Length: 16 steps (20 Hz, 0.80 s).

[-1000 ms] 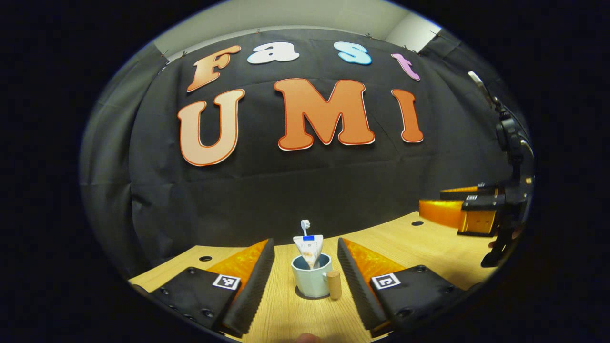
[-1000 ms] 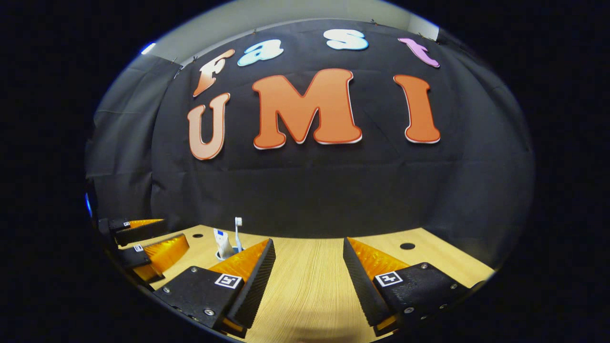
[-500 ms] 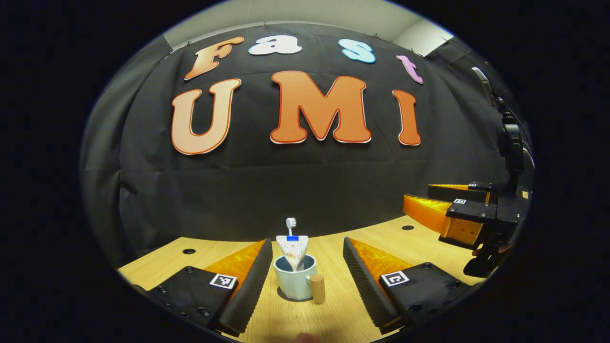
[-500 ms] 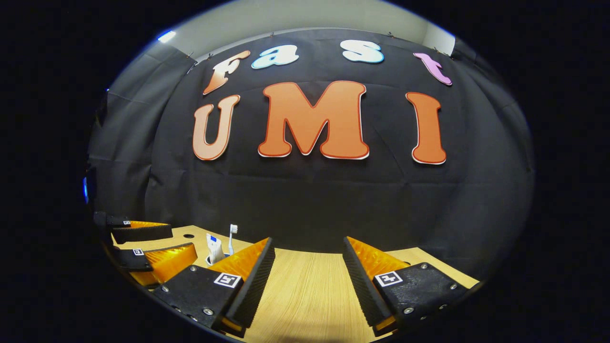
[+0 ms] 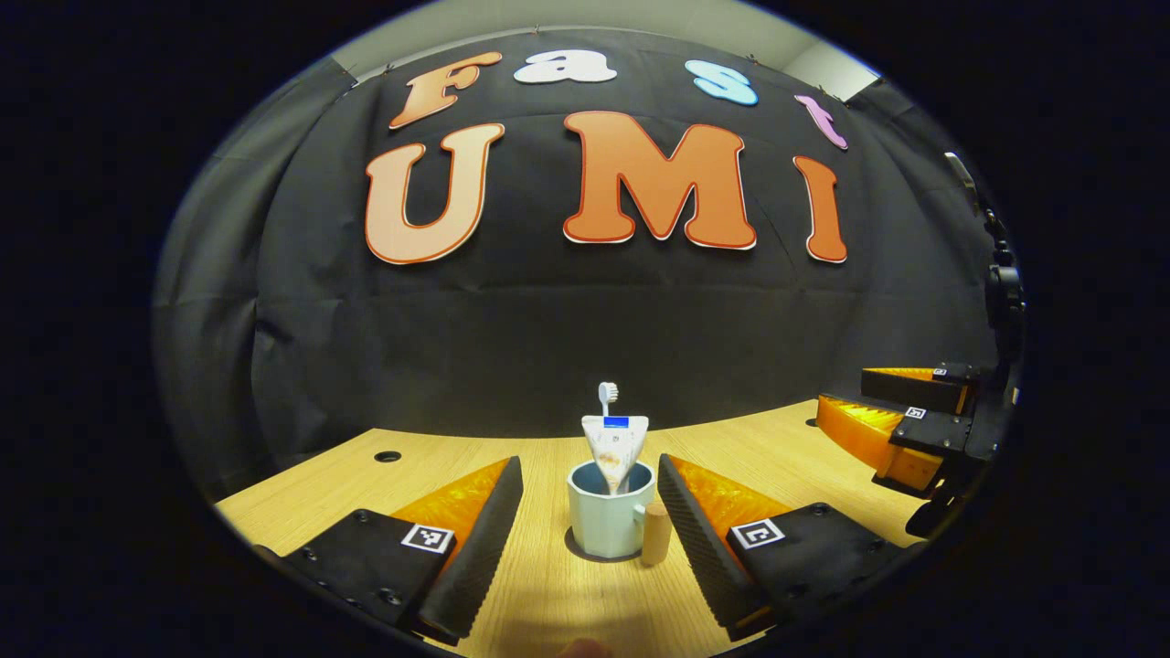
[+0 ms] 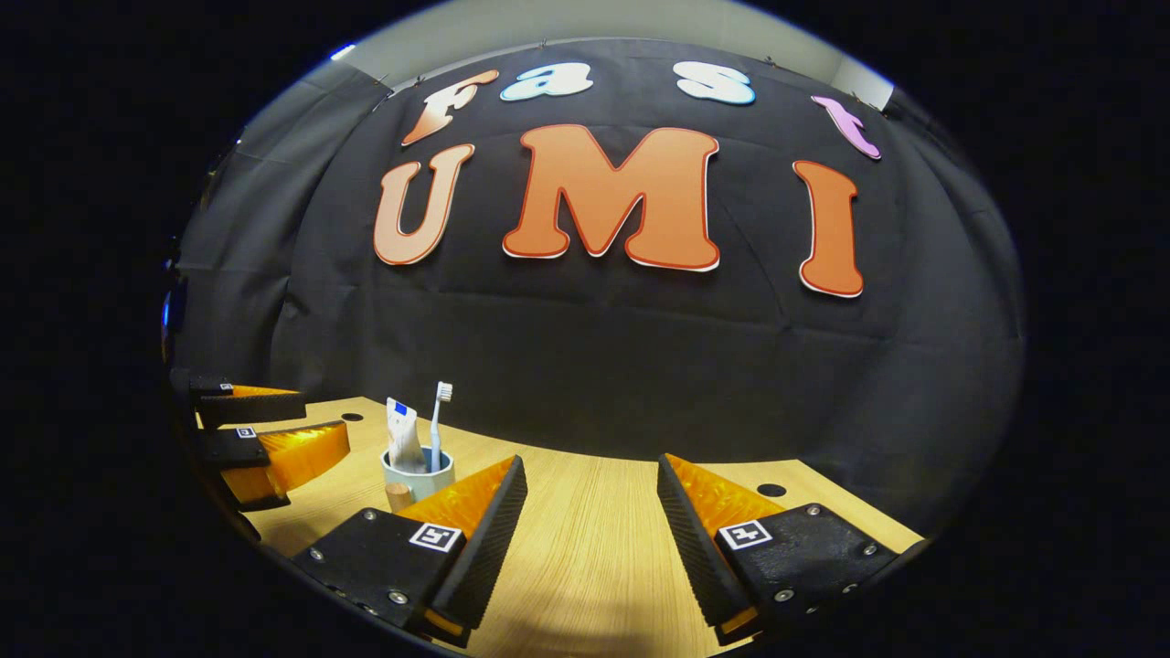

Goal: Put the toothbrush and toothpaste on the desktop into the cup, then pick up the cup and place it on the coaster on the desktop.

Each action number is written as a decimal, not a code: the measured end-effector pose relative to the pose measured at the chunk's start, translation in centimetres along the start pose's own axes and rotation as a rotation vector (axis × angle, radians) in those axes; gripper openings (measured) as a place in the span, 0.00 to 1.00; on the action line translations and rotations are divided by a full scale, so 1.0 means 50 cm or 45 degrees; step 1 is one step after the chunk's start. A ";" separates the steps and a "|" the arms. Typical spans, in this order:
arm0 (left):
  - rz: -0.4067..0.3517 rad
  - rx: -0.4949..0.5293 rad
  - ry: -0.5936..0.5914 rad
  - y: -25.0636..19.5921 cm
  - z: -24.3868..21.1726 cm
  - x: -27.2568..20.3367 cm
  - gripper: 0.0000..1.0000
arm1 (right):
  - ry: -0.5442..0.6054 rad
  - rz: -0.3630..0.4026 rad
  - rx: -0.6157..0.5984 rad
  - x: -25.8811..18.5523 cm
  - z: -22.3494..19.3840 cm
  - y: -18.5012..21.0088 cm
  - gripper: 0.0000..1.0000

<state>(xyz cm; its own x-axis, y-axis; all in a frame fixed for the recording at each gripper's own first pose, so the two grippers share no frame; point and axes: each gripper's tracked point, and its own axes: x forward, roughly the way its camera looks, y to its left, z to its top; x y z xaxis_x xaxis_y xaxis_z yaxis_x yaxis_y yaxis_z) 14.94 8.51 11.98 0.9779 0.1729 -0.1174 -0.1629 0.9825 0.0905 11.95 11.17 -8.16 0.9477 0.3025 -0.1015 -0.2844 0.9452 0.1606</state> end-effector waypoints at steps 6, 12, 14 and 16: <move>0.027 -0.008 -0.014 0.009 0.001 0.000 0.94 | 0.012 -0.022 0.071 0.000 -0.005 -0.023 0.88; 0.016 -0.026 -0.007 0.000 -0.004 -0.002 0.94 | 0.037 -0.057 0.134 0.003 -0.018 -0.044 0.88; 0.025 -0.025 -0.018 0.003 -0.001 -0.002 0.94 | 0.041 -0.049 0.145 0.002 -0.019 -0.041 0.88; 0.029 -0.030 -0.033 0.005 0.005 -0.005 0.94 | 0.032 -0.055 0.134 0.003 -0.015 -0.044 0.88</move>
<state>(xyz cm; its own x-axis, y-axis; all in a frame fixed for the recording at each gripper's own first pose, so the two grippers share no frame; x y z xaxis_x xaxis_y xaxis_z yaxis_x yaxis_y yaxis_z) 14.68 8.69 12.26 0.9770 0.1937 -0.0896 -0.1879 0.9797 0.0693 12.60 9.25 -9.28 0.9544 0.2663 -0.1351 -0.2257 0.9395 0.2576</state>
